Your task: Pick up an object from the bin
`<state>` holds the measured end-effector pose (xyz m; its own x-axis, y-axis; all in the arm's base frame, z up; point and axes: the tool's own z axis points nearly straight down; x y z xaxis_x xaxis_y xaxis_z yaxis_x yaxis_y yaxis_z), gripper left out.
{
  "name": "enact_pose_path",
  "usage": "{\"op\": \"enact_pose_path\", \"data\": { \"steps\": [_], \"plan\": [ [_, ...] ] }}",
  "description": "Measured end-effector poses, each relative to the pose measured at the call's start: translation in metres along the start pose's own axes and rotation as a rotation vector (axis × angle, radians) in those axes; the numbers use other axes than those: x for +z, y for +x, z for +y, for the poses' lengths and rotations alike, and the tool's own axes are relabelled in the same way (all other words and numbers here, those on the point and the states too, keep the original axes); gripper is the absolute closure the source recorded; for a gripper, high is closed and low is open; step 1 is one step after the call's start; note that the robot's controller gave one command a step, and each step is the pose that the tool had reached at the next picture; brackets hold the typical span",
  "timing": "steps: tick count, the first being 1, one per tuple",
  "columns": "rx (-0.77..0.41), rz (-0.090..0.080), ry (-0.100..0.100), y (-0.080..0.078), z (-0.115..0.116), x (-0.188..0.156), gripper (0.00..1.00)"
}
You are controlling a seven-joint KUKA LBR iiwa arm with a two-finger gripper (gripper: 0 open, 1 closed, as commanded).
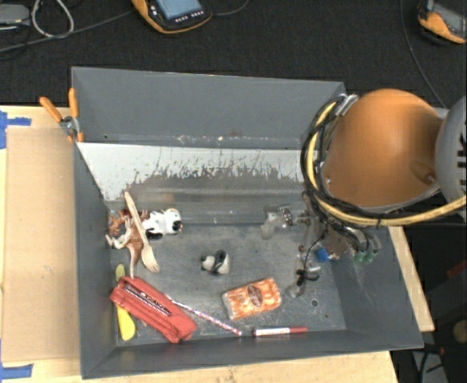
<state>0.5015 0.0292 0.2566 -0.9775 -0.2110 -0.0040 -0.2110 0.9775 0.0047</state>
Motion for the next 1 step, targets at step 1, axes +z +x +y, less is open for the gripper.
{"op": "enact_pose_path", "data": {
  "steps": [1],
  "plan": [
    [0.006,-0.007,0.001,-0.0002,-0.0036,-0.0287,0.00]
  ]
}}
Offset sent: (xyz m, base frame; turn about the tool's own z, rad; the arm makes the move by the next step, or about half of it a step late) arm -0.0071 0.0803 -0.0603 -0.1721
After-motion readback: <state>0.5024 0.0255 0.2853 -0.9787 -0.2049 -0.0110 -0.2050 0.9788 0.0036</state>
